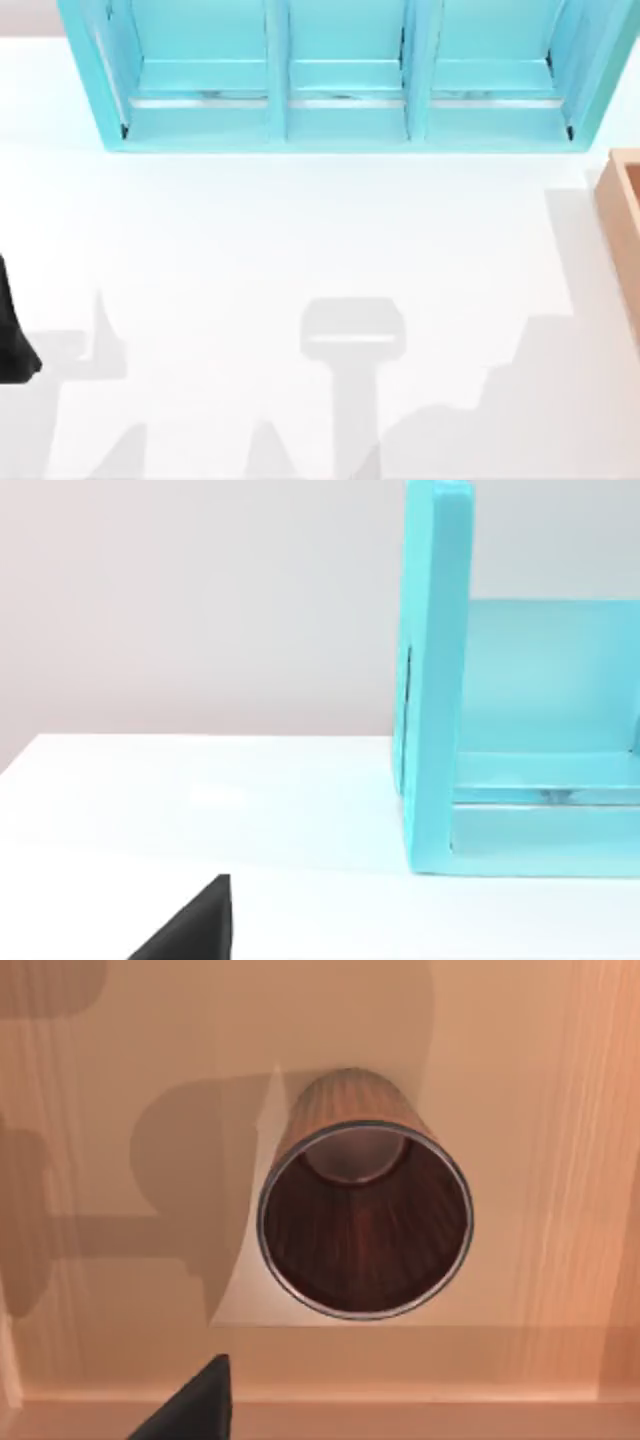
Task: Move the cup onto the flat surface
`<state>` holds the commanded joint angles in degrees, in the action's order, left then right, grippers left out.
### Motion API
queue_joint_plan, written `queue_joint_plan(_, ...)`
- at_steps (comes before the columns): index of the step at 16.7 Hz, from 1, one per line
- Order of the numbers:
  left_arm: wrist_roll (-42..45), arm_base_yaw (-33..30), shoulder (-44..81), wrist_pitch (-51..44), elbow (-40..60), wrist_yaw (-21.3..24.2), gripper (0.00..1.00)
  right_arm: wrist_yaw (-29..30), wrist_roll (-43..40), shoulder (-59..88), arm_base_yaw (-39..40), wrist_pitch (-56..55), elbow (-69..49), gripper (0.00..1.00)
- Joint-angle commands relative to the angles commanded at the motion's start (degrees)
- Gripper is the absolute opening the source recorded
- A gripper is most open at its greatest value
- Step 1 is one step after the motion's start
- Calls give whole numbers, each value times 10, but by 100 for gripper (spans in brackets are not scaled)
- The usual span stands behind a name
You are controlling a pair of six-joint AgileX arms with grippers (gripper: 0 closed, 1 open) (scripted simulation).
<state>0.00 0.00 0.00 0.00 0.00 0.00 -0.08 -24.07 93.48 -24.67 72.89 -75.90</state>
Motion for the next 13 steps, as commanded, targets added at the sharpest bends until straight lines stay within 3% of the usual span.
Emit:
queue_joint_plan(7,0,0,0,0,0,0,100,0,1,37,1,-183,138,100)
queue_joint_plan(13,0,0,0,0,0,0,100,0,1,44,0,-205,158,100)
